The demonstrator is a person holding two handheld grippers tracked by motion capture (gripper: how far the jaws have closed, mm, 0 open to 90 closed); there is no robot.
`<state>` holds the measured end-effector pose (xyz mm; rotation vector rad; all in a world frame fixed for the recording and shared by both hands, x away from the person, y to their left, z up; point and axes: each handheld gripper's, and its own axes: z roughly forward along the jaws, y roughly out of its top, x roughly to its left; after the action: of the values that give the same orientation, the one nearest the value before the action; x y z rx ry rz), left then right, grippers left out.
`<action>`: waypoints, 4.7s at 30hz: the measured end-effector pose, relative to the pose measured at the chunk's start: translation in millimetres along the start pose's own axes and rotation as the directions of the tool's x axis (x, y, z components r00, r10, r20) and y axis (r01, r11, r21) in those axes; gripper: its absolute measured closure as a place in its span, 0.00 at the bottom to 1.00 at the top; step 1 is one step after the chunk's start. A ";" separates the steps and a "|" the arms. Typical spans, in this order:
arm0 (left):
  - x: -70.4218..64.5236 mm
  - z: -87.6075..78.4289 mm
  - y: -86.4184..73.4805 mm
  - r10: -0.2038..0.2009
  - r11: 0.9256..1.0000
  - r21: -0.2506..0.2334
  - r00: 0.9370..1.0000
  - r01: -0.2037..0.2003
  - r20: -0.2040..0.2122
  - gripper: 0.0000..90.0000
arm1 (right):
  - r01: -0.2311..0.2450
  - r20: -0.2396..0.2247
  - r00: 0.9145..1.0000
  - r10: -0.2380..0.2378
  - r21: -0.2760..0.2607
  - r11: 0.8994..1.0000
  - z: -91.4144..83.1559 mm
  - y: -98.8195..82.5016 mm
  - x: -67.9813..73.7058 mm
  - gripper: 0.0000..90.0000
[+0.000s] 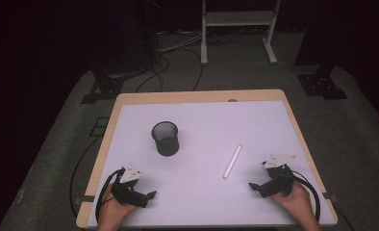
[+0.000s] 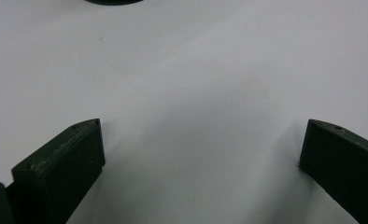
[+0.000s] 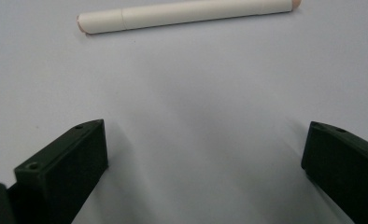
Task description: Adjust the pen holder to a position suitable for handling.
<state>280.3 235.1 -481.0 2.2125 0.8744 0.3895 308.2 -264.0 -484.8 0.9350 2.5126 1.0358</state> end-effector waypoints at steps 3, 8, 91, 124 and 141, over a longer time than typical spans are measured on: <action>0.4 -0.4 0.3 -0.004 1.000 0.003 1.000 0.004 0.001 0.00 | -0.003 0.000 1.000 0.003 -0.001 1.000 0.0 0.0 0.2 0.00; 2.2 -1.0 1.5 -0.016 1.000 -0.006 1.000 0.016 0.010 0.00 | -0.001 0.000 1.000 0.001 -0.002 1.000 0.1 -0.1 0.0 0.00; 50.0 14.0 89.5 -0.039 0.983 -0.181 0.997 0.027 -0.061 0.00 | 0.000 0.000 1.000 0.000 -0.002 1.000 -0.1 -0.3 0.1 0.00; 59.9 50.2 108.5 -0.031 0.972 -0.234 0.999 0.020 -0.044 0.00 | -0.004 0.000 1.000 0.004 -0.001 1.000 -0.1 -0.2 0.3 0.00; 62.6 65.6 108.1 -0.034 0.953 -0.301 0.999 0.029 -0.011 0.00 | -0.005 0.000 1.000 0.005 -0.001 1.000 -0.1 -0.2 0.3 0.00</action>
<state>409.7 189.0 -448.6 1.9150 0.8002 0.4917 307.8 -264.0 -484.9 0.9410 2.5108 1.0391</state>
